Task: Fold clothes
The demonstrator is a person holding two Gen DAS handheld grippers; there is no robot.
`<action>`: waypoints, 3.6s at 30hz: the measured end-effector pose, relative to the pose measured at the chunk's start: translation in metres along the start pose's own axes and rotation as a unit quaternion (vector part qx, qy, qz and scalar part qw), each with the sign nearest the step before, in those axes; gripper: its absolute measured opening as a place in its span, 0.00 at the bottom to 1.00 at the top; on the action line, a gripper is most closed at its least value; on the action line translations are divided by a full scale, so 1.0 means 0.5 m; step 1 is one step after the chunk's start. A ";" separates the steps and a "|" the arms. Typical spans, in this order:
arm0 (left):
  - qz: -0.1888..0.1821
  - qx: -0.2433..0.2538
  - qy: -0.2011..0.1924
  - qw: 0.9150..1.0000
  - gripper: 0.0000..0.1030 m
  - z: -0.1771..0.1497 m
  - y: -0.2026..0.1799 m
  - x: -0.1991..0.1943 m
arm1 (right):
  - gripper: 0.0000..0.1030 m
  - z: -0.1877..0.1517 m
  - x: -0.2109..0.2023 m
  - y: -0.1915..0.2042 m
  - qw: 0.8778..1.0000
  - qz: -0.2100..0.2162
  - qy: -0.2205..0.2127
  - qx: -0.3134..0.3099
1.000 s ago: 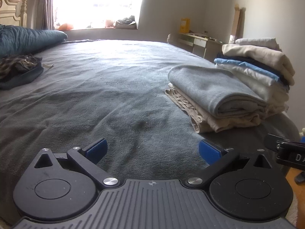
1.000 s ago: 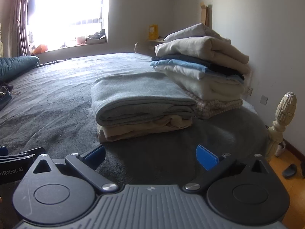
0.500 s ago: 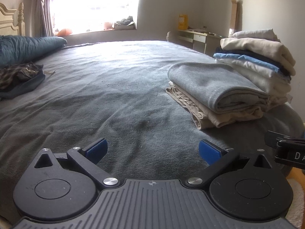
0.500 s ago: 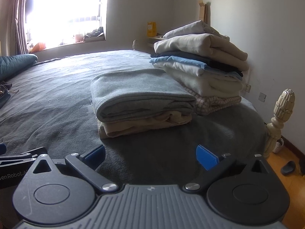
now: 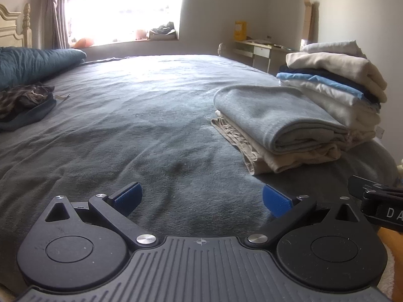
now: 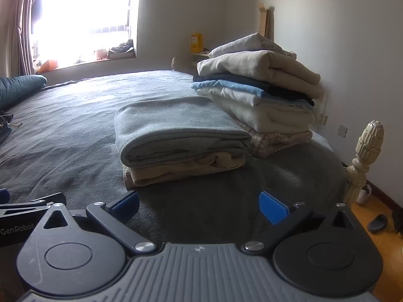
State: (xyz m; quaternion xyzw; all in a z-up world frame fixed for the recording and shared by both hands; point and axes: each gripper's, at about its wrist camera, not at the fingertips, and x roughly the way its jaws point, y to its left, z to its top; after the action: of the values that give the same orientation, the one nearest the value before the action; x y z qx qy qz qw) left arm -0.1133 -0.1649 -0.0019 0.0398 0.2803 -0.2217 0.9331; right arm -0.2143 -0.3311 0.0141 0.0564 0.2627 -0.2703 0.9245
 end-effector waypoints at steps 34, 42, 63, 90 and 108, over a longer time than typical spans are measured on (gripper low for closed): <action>-0.008 0.009 0.019 1.000 1.00 -0.009 -0.108 -0.005 | 1.00 -0.028 -0.016 -0.079 1.000 -0.018 0.012 0.000; -0.016 0.011 0.009 1.000 1.00 0.015 -0.135 0.002 | 1.00 -0.001 -0.015 -0.102 0.999 -0.038 0.004 -0.001; -0.016 0.019 0.007 1.000 1.00 0.014 -0.152 0.003 | 1.00 0.005 -0.012 -0.110 0.999 -0.050 0.008 -0.002; -0.014 0.018 0.003 1.000 1.00 0.008 -0.144 -0.004 | 1.00 -0.001 -0.016 -0.100 0.999 -0.053 0.007 -0.011; -0.009 0.011 0.003 1.000 1.00 0.008 -0.128 -0.002 | 1.00 0.001 -0.012 -0.083 0.998 -0.055 0.009 -0.023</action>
State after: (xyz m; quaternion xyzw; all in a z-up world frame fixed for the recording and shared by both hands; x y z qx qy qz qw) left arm -0.1397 -0.2226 0.0051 0.0486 0.2813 -0.2333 0.9296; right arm -0.2406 -0.3636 0.0192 0.0234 0.2795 -0.3138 0.9071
